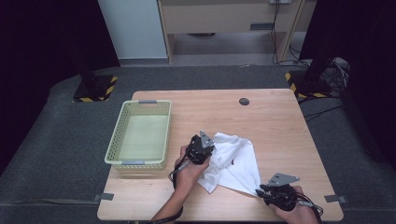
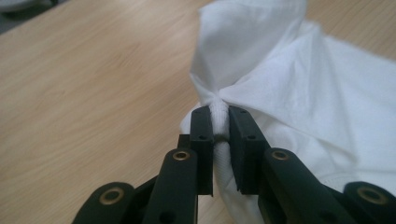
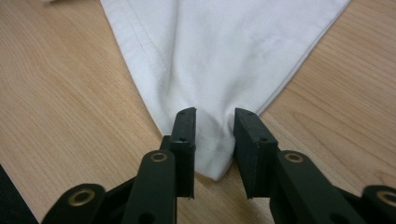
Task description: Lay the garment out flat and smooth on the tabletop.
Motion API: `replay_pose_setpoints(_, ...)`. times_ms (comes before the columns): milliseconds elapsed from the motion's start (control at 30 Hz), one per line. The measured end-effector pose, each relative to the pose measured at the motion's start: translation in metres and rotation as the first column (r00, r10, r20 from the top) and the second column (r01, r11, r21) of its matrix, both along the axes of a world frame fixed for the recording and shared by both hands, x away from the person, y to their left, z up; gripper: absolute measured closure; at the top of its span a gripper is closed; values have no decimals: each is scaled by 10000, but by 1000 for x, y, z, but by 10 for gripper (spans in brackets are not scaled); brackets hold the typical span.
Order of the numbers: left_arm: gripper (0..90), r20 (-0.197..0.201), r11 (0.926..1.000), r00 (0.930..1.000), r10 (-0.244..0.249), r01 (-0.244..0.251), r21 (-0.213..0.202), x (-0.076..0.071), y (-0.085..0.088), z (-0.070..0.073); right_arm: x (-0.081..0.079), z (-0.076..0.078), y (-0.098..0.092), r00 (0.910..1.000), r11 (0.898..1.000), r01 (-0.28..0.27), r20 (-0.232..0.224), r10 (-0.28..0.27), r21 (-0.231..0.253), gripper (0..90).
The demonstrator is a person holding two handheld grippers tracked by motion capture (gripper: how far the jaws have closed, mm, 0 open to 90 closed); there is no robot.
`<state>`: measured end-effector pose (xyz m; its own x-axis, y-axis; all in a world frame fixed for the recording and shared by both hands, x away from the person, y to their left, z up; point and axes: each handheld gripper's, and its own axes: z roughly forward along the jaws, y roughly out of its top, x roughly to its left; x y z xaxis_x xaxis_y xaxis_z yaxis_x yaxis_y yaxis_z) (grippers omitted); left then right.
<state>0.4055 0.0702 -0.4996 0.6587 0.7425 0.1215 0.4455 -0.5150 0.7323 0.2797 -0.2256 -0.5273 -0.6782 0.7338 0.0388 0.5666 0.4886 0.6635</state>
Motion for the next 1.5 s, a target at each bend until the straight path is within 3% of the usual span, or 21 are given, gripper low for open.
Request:
replay_pose_setpoints(133, 806, -463, 9998, 9989, -123, 117, -137, 1, -1, -9, -1, 2, 4, 9999, 9996, -106, 27, 106, -244, 801)
replay_pose_setpoints(267, 805, -444, 9981, 9972, -594, 600, 121, -5, -16, -12, -1, 4, 1, 10000, 9983, -61, -8, 61, -585, 816)
replay_pose_setpoints(400, 799, -491, 9941, 9934, -1037, 1052, 278, -12, -37, -17, 0, 5, -12, 9994, 9963, 348, -45, -353, -792, 811)
replay_pose_setpoints(500, 759, -431, 9924, 9921, -1175, 1189, 326, -14, -47, -19, 2, 5, -22, 9977, 9946, 673, 46, -672, -786, 764)
replay_pose_setpoints(667, 562, -392, 9940, 9933, -1086, 1090, 78, -18, -44, -14, 4, 17, -20, 9953, 9962, 675, 739, -633, -559, 607)
replay_pose_setpoints(833, 477, -222, 9948, 9954, -934, 924, -420, -23, -33, -1, 13, 27, -12, 9935, 9984, 473, 1052, -438, -308, 570)
replay_pose_setpoints(933, 451, -208, 9927, 9967, -788, 766, -931, -25, -26, 8, 19, 30, -3, 9938, 9994, 205, 1095, -174, -272, 567)
replay_pose_setpoints(1100, 441, -71, 9901, 9979, -642, 628, -1256, -27, -19, 20, 28, 37, 13, 9916, 9994, -319, 1251, 333, -127, 557)
replay_pose_setpoints(1300, 450, -141, 9908, 9983, -562, 541, -1239, -15, -26, 21, 47, 42, 33, 9884, 9976, -659, 1354, 684, -228, 526)
replay_pose_setpoints(1500, 439, -225, 9919, 9985, -491, 461, -1188, 3, -40, 25, 63, 45, 57, 9810, 9931, -1114, 1558, 1159, -377, 438)
